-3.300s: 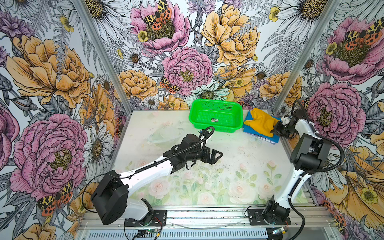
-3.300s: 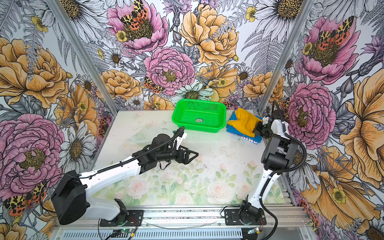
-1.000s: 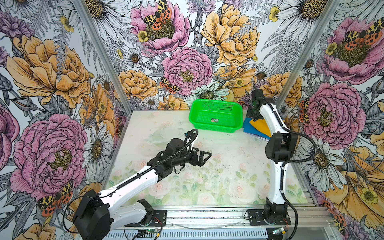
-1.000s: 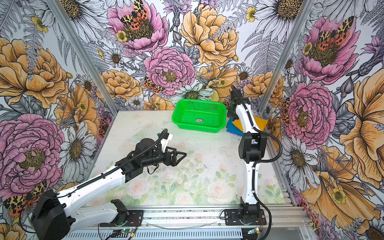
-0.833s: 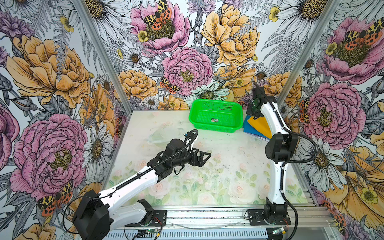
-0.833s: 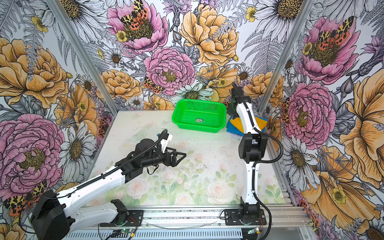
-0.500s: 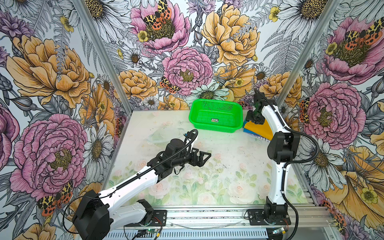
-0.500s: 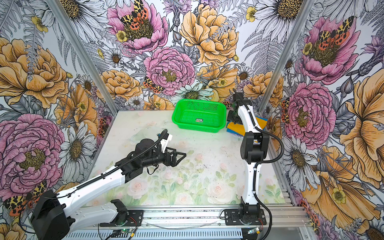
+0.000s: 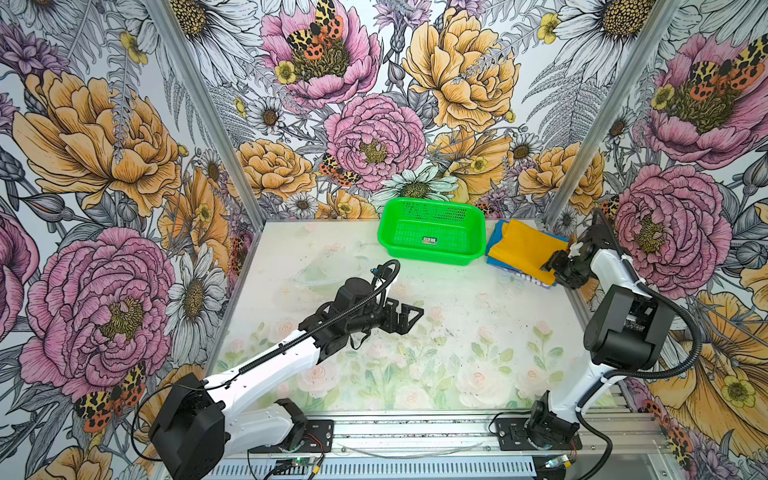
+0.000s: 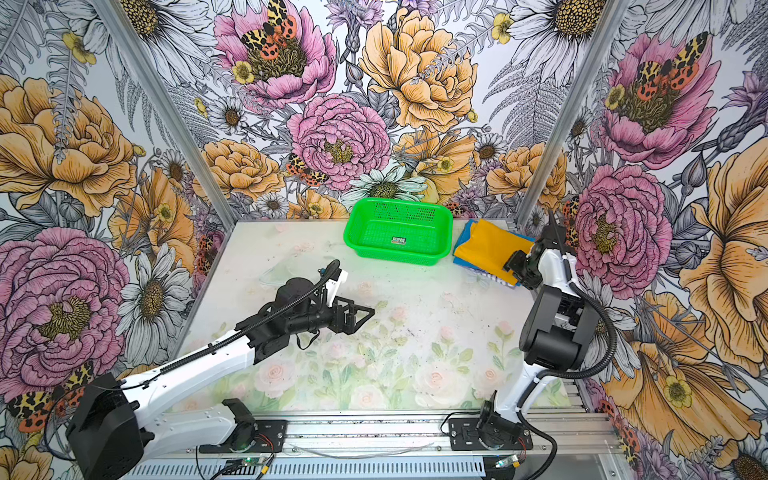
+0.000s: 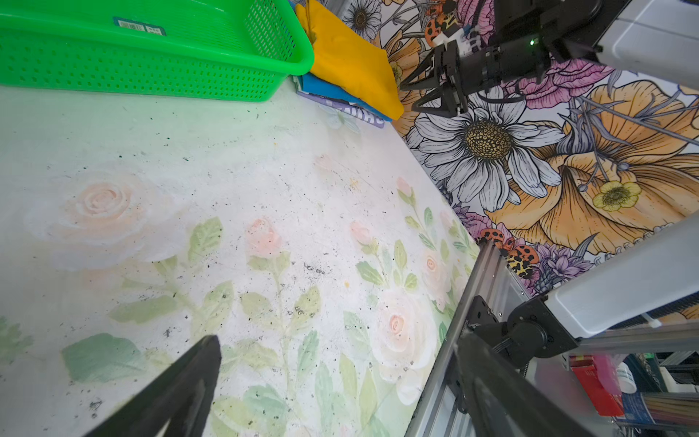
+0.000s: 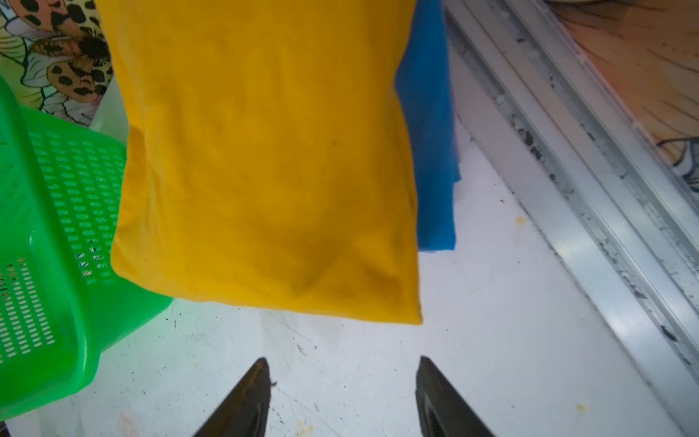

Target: Fold and stack the t-shirts

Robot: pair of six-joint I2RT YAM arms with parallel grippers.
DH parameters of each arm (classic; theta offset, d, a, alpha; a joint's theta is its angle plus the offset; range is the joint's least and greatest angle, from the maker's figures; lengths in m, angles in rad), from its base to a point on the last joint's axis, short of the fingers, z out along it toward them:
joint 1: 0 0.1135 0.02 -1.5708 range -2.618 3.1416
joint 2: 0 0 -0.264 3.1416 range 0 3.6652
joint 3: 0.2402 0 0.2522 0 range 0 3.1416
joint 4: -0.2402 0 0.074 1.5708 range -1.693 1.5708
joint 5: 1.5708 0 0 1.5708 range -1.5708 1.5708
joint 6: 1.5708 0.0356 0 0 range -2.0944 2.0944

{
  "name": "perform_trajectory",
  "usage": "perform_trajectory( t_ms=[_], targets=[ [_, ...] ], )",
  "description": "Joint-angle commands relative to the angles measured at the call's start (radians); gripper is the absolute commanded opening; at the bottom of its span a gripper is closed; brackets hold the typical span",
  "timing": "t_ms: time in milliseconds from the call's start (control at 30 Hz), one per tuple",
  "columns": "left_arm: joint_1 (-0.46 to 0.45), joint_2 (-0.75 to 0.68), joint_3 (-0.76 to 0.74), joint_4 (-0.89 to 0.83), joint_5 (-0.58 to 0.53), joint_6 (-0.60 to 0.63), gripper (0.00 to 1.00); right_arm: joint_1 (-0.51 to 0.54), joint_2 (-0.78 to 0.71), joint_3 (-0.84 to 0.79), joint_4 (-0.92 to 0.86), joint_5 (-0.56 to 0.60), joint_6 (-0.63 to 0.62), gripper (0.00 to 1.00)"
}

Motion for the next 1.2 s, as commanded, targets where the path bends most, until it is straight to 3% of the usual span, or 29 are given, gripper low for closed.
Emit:
perform_trajectory(
  t_ms=[0, 267, 500, 933, 1033, 1167],
  targets=[
    [-0.015, 0.002, 0.022, 0.019, -0.009, -0.016, 0.99, -0.033, 0.028, 0.034, 0.132, -0.113, -0.005, 0.61],
    [-0.011, 0.013, 0.009, 0.035, -0.032, -0.017, 0.99, -0.066, 0.198, 0.258, 0.132, -0.113, 0.021, 0.58],
    [0.023, 0.048, 0.012, 0.048, -0.015, -0.011, 0.99, -0.065, 0.358, 0.427, 0.129, -0.122, 0.086, 0.45],
    [0.081, 0.086, 0.014, 0.064, 0.023, -0.012, 0.99, -0.034, 0.502, 0.535, 0.124, -0.075, 0.129, 0.40],
    [0.084, 0.094, 0.019, 0.067, 0.027, -0.012, 0.99, -0.026, 0.521, 0.551, 0.122, -0.074, 0.136, 0.32],
    [0.085, 0.110, 0.031, 0.067, 0.034, -0.012, 0.99, -0.019, 0.498, 0.563, 0.122, -0.036, 0.126, 0.11]
  ],
)
